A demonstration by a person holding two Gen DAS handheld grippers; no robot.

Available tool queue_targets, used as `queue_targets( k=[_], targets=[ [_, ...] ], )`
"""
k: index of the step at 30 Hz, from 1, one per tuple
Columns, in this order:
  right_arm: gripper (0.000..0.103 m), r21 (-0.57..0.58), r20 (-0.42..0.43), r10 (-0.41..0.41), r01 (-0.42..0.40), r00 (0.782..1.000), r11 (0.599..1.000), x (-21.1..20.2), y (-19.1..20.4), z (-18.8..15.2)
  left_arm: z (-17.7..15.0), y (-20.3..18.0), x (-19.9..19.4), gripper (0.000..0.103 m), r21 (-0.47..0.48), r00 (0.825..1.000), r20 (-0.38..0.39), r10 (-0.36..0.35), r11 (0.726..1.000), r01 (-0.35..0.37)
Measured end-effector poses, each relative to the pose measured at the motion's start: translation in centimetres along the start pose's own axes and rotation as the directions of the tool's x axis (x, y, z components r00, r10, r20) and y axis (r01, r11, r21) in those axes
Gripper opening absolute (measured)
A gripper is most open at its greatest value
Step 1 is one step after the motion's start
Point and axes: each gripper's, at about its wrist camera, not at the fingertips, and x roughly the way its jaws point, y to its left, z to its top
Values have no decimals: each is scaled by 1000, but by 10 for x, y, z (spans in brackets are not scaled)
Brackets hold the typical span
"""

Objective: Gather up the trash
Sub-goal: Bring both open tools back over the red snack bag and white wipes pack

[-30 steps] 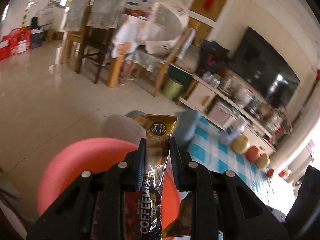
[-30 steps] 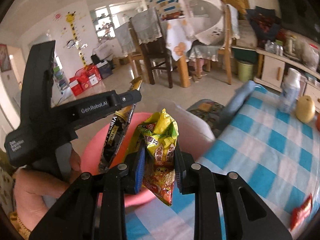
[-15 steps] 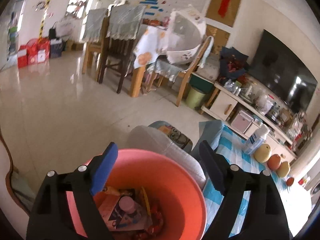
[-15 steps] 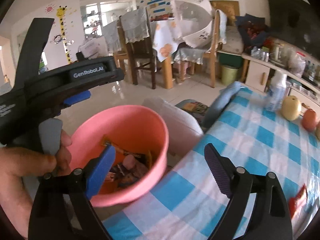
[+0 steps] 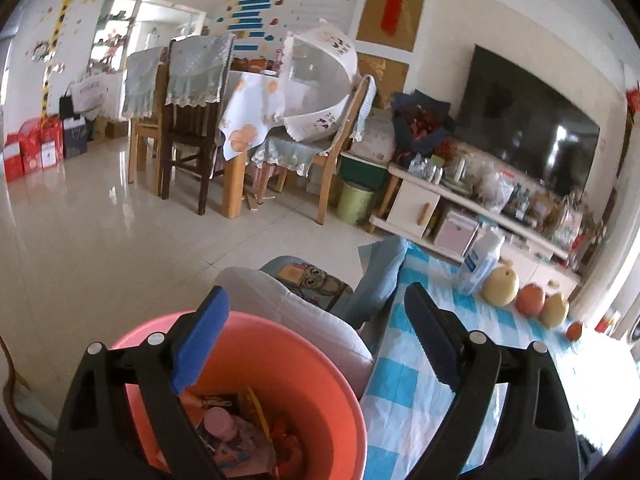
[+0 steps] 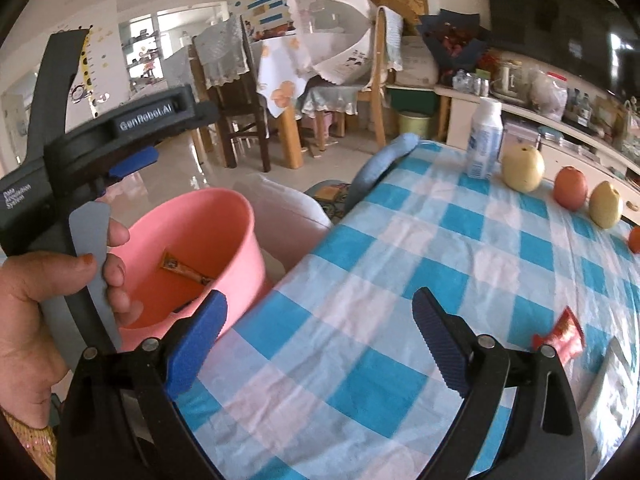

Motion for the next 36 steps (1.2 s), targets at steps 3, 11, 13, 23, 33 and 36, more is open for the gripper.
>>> queue_targets(
  k=[3,11,13,23,33,36],
  targets=[
    [94,3,9,-17,17,1000,1000,-9,-6,-3,-1,-7,3,90,6,999,-37,-5,1000,5],
    [95,4,38,-48,48,998,999,-33,-20,-13,-6,-21,5,90,-14,995,-89,-54,998,53],
    [95,2,43,-58,58,997,998,-38,-24,-16,-8,-25,3,90,-15,995,-78,-63,998,62],
    [95,7,92,-110,110,990,994,-64,-46,-25,-20,-65,2,90,68,989,-77,-125,989,130],
    [95,52,114,-138,132,984,990,-82,-72,-31,-34,-104,3,90,151,981,-114,-160,973,176],
    [95,59,118,-149,143,982,988,-87,-79,-32,-40,-116,3,90,178,978,-125,-165,966,185]
  ],
)
